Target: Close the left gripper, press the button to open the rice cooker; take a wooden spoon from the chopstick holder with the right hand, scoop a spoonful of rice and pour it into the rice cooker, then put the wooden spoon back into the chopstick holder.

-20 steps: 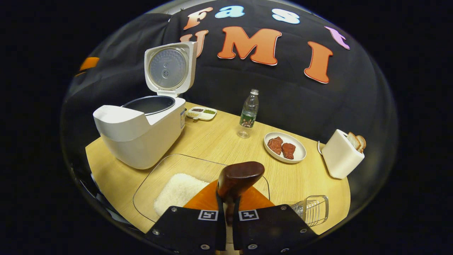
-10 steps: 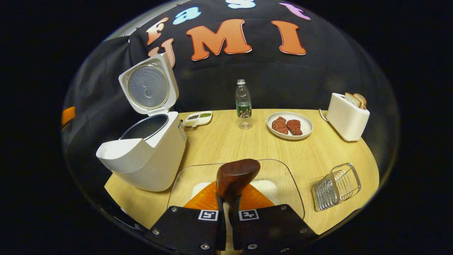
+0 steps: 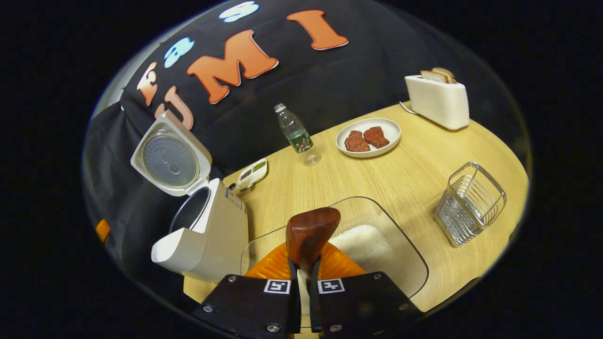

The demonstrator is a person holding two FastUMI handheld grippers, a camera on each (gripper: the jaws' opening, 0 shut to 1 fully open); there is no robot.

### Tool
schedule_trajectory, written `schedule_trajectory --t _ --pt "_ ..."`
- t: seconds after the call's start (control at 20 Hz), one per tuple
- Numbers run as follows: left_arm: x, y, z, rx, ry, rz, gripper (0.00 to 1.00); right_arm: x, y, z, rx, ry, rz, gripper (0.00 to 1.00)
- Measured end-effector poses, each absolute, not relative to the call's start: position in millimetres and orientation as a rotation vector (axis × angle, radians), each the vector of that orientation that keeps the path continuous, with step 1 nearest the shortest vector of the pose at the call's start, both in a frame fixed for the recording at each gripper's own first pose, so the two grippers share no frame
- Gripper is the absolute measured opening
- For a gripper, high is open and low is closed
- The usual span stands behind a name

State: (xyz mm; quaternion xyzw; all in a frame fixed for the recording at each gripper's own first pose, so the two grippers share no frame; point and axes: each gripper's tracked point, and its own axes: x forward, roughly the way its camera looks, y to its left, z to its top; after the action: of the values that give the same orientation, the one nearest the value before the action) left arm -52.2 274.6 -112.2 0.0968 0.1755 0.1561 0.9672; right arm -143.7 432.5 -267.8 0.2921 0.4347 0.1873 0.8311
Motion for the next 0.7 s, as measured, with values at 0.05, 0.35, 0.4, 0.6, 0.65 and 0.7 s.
schedule_trajectory --t 0.05,0.35,0.4,0.6,0.65,0.7 --pt "-50.6 273.6 -112.1 0.198 0.351 0.307 0.96 -142.9 431.4 -268.5 0.653 0.933 0.384 0.07" --pt "-53.0 275.3 -117.4 0.191 0.365 0.292 0.96 -140.0 434.9 -276.3 0.847 1.013 0.343 0.07" --pt "-53.5 276.7 -117.0 0.189 0.366 0.296 0.96 -138.0 435.4 -276.5 0.864 1.015 0.344 0.07" --pt "-54.8 280.7 -118.4 0.183 0.370 0.312 0.96 -134.5 443.2 -274.4 0.952 1.049 0.374 0.07" --pt "-55.7 279.3 -118.2 0.183 0.370 0.314 0.96 -135.3 444.0 -276.4 0.973 1.058 0.376 0.07" --pt "-55.6 278.8 -117.6 0.183 0.370 0.315 0.96 -134.3 445.5 -277.1 0.999 1.069 0.378 0.07"
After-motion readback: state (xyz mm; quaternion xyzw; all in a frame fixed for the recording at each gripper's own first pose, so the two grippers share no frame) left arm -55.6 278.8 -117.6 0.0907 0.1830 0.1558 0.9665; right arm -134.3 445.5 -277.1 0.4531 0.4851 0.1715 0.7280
